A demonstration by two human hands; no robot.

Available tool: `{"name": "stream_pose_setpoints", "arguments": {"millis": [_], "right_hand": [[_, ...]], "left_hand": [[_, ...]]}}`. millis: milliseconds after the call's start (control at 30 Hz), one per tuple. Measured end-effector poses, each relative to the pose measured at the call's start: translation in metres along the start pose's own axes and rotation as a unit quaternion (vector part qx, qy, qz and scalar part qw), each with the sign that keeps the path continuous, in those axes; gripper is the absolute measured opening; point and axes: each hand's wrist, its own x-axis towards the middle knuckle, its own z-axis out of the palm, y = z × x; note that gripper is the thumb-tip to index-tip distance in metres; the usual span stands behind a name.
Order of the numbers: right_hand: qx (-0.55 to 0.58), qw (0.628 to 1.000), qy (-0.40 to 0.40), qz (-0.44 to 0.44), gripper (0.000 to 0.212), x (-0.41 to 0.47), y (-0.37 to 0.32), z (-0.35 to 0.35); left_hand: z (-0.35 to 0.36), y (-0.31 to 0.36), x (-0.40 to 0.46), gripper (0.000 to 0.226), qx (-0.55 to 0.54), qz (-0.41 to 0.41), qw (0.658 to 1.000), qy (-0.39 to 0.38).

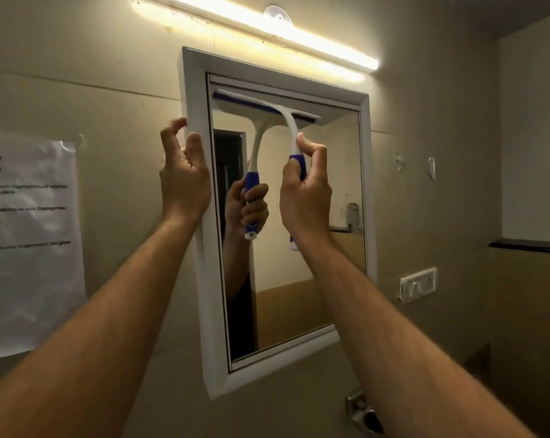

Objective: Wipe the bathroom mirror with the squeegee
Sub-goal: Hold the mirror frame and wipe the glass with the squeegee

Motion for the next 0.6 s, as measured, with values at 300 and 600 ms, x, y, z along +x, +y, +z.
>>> {"name": "stream_pose_setpoints", "arguments": {"millis": [300,600], "right_hand": [[-0.008,0.999,-0.03,-0.01,0.028,-0.023,0.016,-0.016],[-0.005,0.996,-0.058,-0.061,0.029,-0.005,0.003,-0.005]], "left_hand": [[0.003,0.003,-0.006,0.042,0.009,0.014,1.0,0.014],[0.001,0.011,-0.01,0.043,0.015,-0.001,1.0,0.007]]}}
